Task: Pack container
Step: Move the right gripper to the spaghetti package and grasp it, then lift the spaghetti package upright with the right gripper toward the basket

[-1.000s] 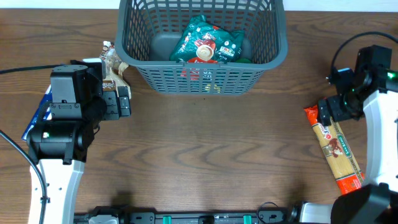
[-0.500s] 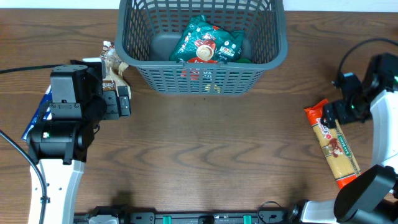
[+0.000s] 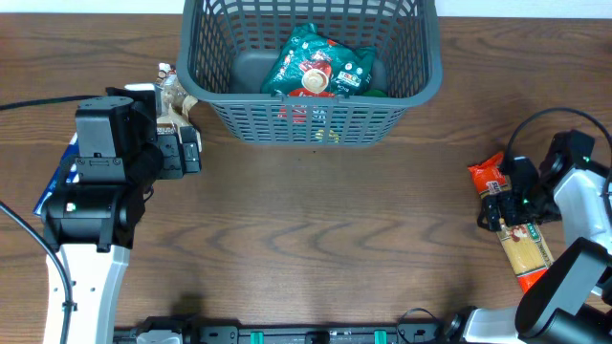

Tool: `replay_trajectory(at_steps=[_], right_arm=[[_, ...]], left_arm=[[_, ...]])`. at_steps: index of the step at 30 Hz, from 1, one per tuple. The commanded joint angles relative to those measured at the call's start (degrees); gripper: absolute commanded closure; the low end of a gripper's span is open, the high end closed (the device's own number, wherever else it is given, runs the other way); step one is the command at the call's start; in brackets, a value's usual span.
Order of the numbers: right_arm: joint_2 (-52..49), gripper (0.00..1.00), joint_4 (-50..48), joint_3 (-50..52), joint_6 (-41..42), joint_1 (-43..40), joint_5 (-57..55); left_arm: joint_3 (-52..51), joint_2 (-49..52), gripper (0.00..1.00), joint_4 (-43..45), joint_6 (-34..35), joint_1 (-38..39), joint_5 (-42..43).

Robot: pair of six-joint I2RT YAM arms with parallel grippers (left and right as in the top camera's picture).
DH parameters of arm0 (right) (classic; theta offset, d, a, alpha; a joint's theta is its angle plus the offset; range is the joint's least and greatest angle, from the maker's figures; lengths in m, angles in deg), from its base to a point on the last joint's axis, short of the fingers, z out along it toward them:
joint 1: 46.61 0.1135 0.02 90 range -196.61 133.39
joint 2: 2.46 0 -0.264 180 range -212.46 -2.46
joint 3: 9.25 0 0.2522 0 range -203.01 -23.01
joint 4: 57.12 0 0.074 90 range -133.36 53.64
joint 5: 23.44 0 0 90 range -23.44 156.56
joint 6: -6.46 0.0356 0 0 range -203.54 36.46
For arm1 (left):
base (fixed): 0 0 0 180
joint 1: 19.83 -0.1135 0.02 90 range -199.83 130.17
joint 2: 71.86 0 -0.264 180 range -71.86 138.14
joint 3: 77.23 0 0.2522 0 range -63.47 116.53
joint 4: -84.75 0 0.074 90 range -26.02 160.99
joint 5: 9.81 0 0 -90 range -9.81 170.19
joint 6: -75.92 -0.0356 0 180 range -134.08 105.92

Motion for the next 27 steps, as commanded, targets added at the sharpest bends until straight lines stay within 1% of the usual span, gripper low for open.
replay_trajectory(at_steps=[1, 13, 20, 27], right_arm=[[-0.33, 0.01, -1.62, 1.11, -0.85, -1.46, -0.83], [-0.33, 0.01, -7.19, 6.29, -1.75, -5.97, -0.55], [-0.85, 0.01, -10.19, 6.86, -4.04, -6.75, -0.37], [-3.28, 0.01, -11.76, 6.88, -4.09, -7.69, 0.76]], left_arm=[[0.98, 0.46, 0.01, 0.04, -0.39, -0.28, -0.68], [0.98, 0.46, 0.01, 0.00, -0.37, -0.28, -0.68], [0.98, 0.46, 0.01, -0.20, -0.37, -0.28, -0.68], [0.98, 0.46, 0.02, -0.20, -0.37, -0.28, -0.68]])
